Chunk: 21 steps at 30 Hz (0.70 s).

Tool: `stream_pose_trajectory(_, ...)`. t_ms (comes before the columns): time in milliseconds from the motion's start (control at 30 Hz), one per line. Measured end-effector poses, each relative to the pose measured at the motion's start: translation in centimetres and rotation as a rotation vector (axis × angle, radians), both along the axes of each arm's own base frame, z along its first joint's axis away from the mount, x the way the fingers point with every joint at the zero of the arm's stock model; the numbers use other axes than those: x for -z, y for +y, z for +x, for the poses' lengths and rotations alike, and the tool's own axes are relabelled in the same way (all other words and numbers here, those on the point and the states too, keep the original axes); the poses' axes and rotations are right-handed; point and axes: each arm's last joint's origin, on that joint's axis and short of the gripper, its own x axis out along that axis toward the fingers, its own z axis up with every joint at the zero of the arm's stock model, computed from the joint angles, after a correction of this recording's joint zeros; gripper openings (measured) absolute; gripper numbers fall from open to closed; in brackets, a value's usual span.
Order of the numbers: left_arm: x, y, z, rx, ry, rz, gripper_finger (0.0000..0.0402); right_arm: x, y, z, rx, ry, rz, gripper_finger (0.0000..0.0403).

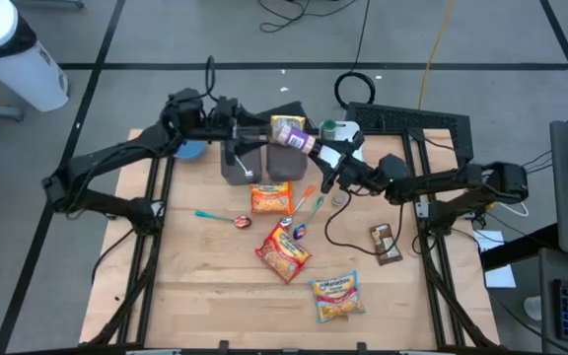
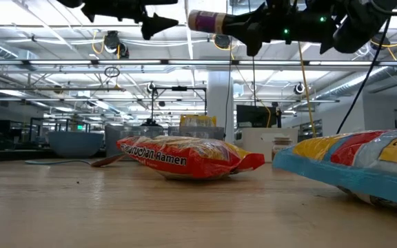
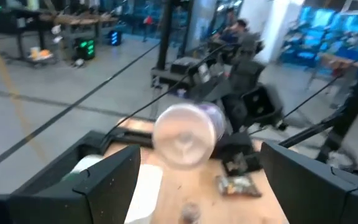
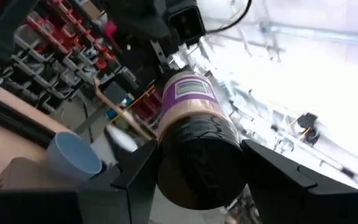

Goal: Pick & Place Food Item
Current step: Put the purple seasoning bottle into the white bin

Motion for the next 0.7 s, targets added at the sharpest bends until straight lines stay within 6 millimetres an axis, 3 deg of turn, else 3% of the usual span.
stream_pose_trajectory(200,0.4,-0.2,-1.1,-0.085,0.096,0.011,0.0342,-2.9,-0.8,0.8,0.139,0.188,0.099,0.0201)
stream_pose_trajectory(367,1.1,-0.3,-1.3,-0.083,0.171,-0.008,0.0342,-5.6,-2.8,1.1,0.225,0.39,0.202,0.0201)
stream_pose_trajectory(700,2.5,-1.4,-1.2,-0.025,0.311,-0.024,0.0342,-12.3,-7.0,-2.1,0.406,0.57,0.353,0.0201)
